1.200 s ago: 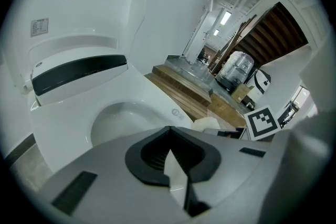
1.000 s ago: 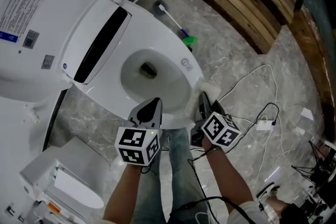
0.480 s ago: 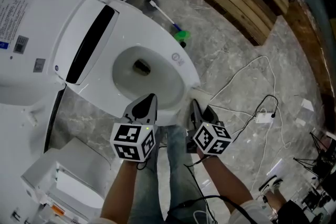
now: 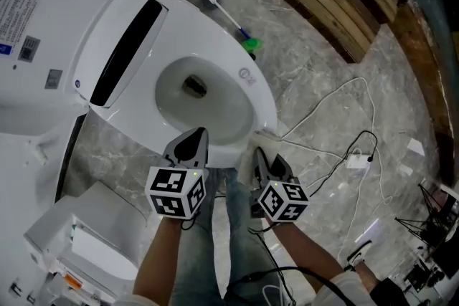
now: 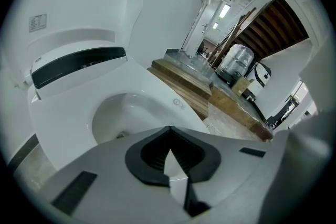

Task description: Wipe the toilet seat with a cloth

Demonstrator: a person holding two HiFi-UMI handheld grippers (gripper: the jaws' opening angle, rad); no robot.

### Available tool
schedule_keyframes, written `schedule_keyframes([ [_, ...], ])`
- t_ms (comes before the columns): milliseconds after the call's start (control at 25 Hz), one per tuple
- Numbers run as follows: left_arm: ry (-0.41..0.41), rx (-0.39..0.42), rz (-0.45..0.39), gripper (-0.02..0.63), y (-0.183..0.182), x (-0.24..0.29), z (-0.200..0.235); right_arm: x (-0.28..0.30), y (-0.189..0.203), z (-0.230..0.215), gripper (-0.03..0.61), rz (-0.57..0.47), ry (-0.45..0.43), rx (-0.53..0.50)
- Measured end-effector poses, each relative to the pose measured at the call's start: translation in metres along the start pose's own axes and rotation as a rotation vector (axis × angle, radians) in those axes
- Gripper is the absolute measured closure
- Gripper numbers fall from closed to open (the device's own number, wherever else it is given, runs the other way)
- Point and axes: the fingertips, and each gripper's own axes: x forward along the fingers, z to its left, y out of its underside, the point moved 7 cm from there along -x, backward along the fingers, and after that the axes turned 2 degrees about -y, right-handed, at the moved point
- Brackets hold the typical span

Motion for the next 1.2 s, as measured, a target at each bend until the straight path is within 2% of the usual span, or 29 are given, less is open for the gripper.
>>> schedule_keyframes([
  [520, -0.057, -0.070, -0.016, 0.603, 0.014, -0.030, 0.046, 0.003, 0.040, 0.040, 0.478, 0.033, 0.035, -0.048],
  [880, -0.096, -0.119, -0.042, 0.603, 0.016, -0.059, 0.093, 0.025, 0.062, 0.097, 0.479, 0.068, 0.015, -0.051],
  [1200, -0.154, -0.199, -0.078, 0.603, 0.028, -0.095, 0.143, 0.059, 0.062, 0.151, 0.479, 0.098, -0.020, -0.091],
])
